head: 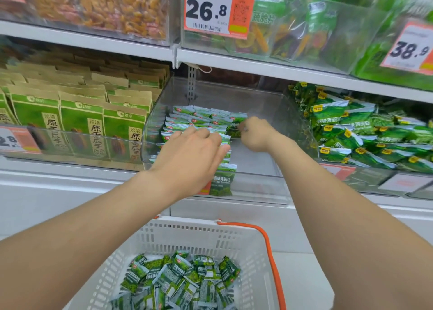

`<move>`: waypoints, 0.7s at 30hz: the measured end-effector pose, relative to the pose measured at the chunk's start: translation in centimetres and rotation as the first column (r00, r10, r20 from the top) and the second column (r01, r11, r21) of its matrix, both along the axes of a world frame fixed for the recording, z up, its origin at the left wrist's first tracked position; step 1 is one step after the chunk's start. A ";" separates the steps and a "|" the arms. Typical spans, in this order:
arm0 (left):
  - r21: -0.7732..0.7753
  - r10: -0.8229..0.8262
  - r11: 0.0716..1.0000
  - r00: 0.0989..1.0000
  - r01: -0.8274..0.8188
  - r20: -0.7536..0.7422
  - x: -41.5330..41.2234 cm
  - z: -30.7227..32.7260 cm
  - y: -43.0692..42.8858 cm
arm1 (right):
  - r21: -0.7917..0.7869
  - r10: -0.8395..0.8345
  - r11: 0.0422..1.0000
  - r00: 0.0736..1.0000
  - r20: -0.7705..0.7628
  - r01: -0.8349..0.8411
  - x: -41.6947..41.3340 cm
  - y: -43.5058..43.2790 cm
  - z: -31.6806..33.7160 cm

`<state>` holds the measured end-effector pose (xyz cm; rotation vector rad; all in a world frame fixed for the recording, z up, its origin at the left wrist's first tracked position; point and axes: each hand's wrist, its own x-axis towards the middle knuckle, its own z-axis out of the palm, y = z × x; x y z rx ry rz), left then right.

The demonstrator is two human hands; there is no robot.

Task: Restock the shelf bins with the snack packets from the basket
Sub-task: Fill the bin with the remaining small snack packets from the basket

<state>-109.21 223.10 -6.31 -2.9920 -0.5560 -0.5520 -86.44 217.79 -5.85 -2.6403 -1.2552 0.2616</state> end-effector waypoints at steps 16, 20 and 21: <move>-0.395 -0.391 0.913 0.478 0.096 -0.786 -5.5 -5.1 -6.4 | -0.434 0.581 0.730 0.814 -0.011 -0.527 -15.4 -10.4 -3.4; -0.320 -0.344 0.939 0.364 0.126 -0.866 -6.1 -7.4 -8.1 | -0.620 0.532 0.633 0.842 -0.087 -0.464 -16.5 -11.6 -10.4; -0.311 -0.338 0.941 0.342 0.134 -0.877 -6.3 -8.1 -8.4 | -0.631 0.506 0.637 0.858 -0.089 -0.442 -16.7 -12.0 -12.3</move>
